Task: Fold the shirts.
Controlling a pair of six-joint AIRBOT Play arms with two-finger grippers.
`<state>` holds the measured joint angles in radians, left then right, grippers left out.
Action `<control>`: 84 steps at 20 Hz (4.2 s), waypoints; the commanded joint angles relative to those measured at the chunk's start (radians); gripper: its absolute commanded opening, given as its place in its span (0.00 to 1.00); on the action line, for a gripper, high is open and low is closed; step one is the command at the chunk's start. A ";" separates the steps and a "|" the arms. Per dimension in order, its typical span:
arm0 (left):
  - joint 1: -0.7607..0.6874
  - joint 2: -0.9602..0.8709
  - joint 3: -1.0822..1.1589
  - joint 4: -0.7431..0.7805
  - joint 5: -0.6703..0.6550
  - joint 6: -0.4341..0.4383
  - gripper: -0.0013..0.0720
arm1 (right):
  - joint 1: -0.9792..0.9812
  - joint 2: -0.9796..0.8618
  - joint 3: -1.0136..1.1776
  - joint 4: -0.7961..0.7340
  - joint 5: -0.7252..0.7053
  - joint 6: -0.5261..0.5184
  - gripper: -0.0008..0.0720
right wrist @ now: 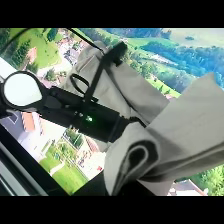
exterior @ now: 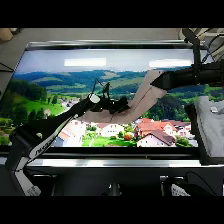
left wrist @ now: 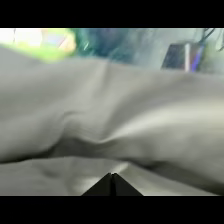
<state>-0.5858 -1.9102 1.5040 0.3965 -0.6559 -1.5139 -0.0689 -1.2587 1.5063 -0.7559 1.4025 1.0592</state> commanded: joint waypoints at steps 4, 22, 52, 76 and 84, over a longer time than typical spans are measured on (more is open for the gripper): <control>0.272 0.287 0.001 0.174 0.043 0.225 0.05 | 0.196 -0.133 0.001 0.032 -0.274 0.018 0.04; 0.678 0.927 -0.005 0.462 -0.294 0.224 0.05 | 0.290 -0.457 0.001 0.181 -0.262 -0.128 0.79; 0.678 0.922 -0.005 0.461 -0.305 0.190 0.05 | -0.412 -0.158 0.070 0.050 -0.094 -0.004 0.04; 0.678 0.924 -0.005 0.460 -0.305 0.190 0.05 | -1.038 -0.067 0.106 -0.689 0.393 0.040 0.04; 0.678 0.924 -0.004 0.439 -0.305 0.187 0.05 | -1.038 -0.024 -0.267 -0.700 0.179 0.028 0.04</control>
<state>0.0914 -0.9871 1.4994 0.8410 -0.9615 -1.3239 -1.1065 -1.2896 1.3327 -1.4208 1.6554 1.0920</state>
